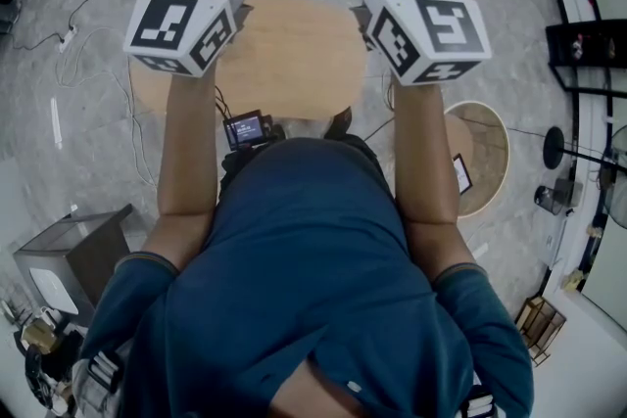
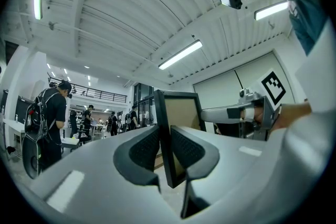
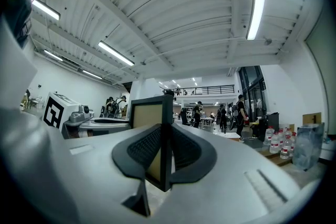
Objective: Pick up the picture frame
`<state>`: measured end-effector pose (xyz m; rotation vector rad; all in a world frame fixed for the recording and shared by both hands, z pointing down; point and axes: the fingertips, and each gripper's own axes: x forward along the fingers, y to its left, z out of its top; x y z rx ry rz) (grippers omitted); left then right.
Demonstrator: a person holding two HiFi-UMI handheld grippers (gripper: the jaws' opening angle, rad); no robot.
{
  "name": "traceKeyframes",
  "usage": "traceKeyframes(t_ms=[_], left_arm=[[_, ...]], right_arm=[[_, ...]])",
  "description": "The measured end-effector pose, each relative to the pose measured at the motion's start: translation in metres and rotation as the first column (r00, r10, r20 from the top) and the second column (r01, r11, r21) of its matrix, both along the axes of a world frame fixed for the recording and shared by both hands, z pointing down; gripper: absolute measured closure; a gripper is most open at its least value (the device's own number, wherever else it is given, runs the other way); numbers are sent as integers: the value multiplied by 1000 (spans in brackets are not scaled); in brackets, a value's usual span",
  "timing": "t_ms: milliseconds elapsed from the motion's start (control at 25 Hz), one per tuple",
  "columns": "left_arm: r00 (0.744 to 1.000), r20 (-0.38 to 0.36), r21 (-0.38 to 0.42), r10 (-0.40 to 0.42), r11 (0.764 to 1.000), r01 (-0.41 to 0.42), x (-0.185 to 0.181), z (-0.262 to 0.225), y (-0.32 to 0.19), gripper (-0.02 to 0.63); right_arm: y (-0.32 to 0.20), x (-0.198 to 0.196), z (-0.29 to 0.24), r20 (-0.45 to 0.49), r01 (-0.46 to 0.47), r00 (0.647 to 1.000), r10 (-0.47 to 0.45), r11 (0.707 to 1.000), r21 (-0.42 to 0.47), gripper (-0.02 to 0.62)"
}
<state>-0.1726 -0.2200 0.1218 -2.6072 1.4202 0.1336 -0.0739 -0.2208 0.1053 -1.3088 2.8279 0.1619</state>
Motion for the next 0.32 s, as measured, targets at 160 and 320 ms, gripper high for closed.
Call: traceKeyframes(t_ms=[160,320], left_arm=[[1000,2,-3,4,1000,-4,1,1,0,545],[1000,-1,-3,7,1000,-7,2,1,0,545]], right_arm=[[0,1,1,-3,-5,1000,5,1000,-3,531],[0,2,1,-6,-10,1000,10,1000,-4,531]])
